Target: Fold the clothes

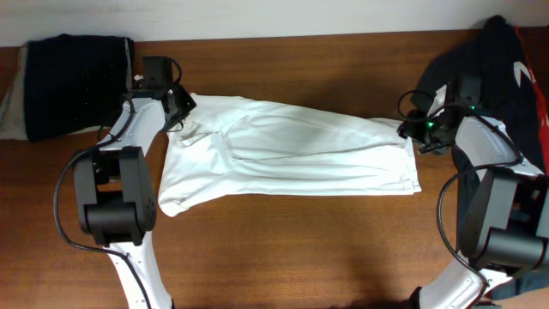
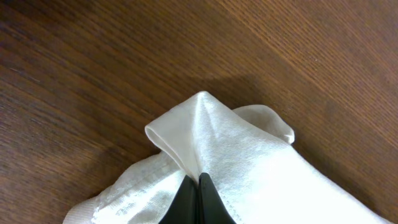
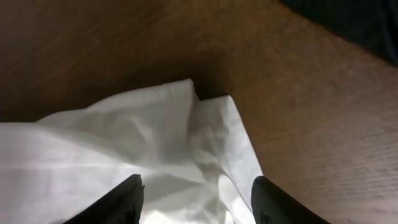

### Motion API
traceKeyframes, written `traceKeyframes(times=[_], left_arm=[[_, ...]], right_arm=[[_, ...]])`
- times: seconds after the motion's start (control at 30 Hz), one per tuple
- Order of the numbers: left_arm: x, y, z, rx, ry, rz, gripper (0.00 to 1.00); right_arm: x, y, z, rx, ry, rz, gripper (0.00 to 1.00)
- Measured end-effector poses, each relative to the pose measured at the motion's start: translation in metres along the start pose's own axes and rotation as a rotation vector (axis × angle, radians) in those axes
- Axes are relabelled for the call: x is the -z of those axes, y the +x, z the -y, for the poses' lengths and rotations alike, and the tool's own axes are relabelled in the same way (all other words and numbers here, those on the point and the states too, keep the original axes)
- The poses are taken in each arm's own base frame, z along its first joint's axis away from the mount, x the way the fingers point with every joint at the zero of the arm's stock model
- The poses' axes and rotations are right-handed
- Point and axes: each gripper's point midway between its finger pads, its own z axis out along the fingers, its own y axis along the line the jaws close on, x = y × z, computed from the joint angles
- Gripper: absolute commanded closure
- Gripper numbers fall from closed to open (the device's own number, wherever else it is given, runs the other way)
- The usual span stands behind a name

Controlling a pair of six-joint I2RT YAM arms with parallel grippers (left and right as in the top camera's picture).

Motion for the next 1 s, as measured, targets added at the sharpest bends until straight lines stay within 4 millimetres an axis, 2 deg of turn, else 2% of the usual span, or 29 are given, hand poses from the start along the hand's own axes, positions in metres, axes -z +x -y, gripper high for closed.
traceKeyframes(times=[0.1,0.17,0.2,0.3,0.33,0.37,0.4,0.53,0.7,0.8,0.9,1.0], left_arm=[[0.0,0.0,0.0,0.0,-0.001,-0.001,1.0],[0.0,0.0,0.0,0.0,-0.001,-0.001,1.0],[0.0,0.0,0.0,0.0,-0.001,-0.001,1.0],[0.0,0.0,0.0,0.0,-0.001,-0.002,1.0],[0.0,0.0,0.0,0.0,-0.001,-0.002,1.0],[0.0,0.0,0.0,0.0,-0.001,-0.002,1.0],[0.0,0.0,0.0,0.0,-0.001,-0.002,1.0],[0.0,0.0,0.0,-0.005,0.0,0.0,1.0],[0.002,-0.003,0.003,-0.091,0.01,0.006,1.0],[0.014,-0.009,0.009,-0.113,0.023,0.013,1.0],[0.036,-0.013,0.012,-0.128,0.031,0.016,1.0],[0.056,-0.007,0.009,-0.149,0.013,-0.018,1.0]], right_arm=[[-0.009,-0.004,-0.002,0.009,-0.018,0.01,0.42],[-0.015,-0.001,-0.001,0.008,-0.019,-0.003,0.5],[-0.02,0.001,0.0,0.009,-0.018,-0.015,0.58],[-0.028,0.005,0.0,0.016,-0.027,-0.029,0.6],[-0.029,0.004,-0.001,0.018,-0.031,-0.025,0.65],[-0.029,0.003,-0.002,0.02,-0.032,-0.021,0.76],[-0.029,0.001,-0.002,0.03,-0.034,-0.016,0.82],[-0.027,0.0,-0.005,0.023,-0.04,-0.02,0.96],[0.0,-0.02,-0.018,0.014,-0.035,-0.044,0.96],[0.022,-0.035,-0.028,0.017,-0.038,-0.04,0.96],[0.03,-0.035,-0.03,0.011,-0.036,-0.056,0.96],[0.031,-0.023,-0.027,-0.004,-0.023,-0.106,0.96]])
